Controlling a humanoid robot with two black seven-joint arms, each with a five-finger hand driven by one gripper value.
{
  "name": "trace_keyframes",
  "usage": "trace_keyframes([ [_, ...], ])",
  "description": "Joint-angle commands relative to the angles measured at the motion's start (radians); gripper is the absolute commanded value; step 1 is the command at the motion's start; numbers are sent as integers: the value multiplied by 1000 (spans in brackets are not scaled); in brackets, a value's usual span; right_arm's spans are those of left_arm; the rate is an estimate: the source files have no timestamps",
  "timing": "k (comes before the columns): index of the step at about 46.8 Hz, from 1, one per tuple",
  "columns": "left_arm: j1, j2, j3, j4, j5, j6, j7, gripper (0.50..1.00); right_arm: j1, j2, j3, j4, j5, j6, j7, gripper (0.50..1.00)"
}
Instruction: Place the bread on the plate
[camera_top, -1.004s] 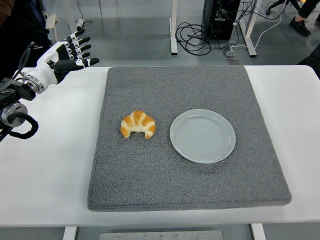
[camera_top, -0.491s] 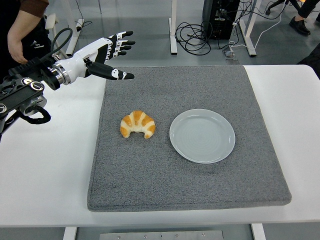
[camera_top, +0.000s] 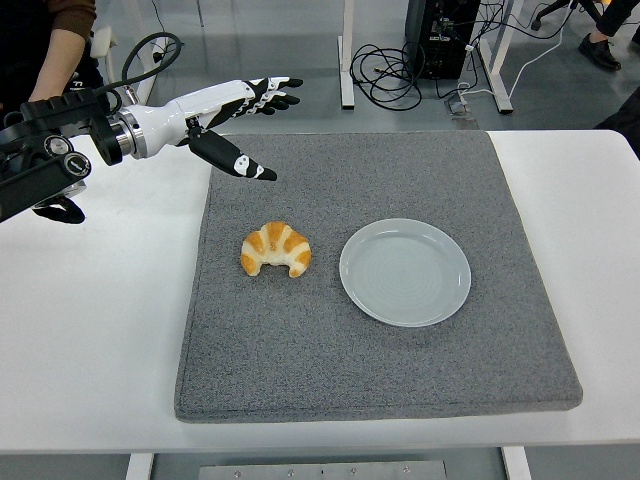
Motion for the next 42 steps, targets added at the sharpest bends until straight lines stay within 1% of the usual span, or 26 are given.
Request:
trace_keyframes([
  [1, -2, 18, 3, -27, 39, 0, 1, 937, 0, 0, 0, 0, 0, 0, 1, 1000],
  [7, 0, 26, 38, -34, 104, 3, 1, 937, 0, 0, 0, 0, 0, 0, 1, 1000],
  [10, 1, 26, 55, -36, 130, 19, 1, 933, 0, 0, 0, 0, 0, 0, -1, 1000],
  [15, 1, 26, 105, -39, 165, 66, -1, 910, 0, 0, 0, 0, 0, 0, -1, 1000],
  [19, 0, 26, 153, -62, 175, 115, -1, 893, 0, 0, 0, 0, 0, 0, -1, 1000],
  [22, 0, 27, 190, -87, 175, 153, -2, 884, 0, 0, 0, 0, 0, 0, -1, 1000],
  [26, 1, 29, 231, -102, 175, 195, -2, 884, 0, 0, 0, 0, 0, 0, -1, 1000],
  [34, 15, 19, 265, -113, 193, 246, -4, 881, 0, 0, 0, 0, 0, 2, -1, 1000],
  [39, 24, 18, 270, -111, 210, 290, -5, 865, 0, 0, 0, 0, 0, 0, 1, 1000],
  [42, 37, 16, 270, -111, 210, 299, -5, 860, 0, 0, 0, 0, 0, 0, 1, 1000],
])
